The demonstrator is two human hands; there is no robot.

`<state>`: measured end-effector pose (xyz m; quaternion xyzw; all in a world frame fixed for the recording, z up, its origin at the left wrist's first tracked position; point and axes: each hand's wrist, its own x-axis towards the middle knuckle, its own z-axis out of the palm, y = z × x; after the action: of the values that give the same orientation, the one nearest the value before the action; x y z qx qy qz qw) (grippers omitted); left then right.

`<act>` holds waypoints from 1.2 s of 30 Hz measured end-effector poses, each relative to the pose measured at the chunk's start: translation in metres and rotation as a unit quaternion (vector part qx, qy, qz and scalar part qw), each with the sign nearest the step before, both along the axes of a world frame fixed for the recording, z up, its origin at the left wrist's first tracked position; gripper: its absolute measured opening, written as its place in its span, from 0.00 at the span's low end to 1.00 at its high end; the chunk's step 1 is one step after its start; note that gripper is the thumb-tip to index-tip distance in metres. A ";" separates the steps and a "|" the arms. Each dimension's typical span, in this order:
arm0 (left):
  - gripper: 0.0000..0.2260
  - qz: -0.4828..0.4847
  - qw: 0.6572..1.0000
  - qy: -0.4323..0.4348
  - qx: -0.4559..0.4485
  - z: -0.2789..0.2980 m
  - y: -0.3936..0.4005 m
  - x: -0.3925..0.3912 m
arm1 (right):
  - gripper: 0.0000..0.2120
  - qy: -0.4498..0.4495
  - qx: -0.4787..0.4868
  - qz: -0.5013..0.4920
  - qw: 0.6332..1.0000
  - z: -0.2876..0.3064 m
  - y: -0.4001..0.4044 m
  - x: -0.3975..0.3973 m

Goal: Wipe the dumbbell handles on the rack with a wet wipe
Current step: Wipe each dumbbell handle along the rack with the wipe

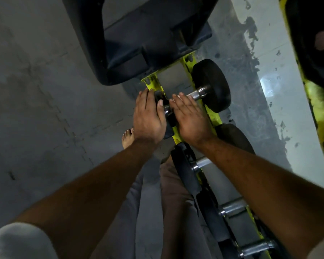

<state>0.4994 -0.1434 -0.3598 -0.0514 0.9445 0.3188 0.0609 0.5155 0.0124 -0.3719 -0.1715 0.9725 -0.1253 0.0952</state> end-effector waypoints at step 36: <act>0.23 -0.026 0.998 0.049 -0.034 -0.011 -0.001 -0.001 | 0.28 0.064 0.090 -0.062 0.992 -0.022 0.024 0.007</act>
<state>0.4980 -0.1443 -0.3707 -0.0128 0.9576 0.2871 0.0210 0.5226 0.0361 -0.3935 -0.1094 0.9927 -0.0313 0.0402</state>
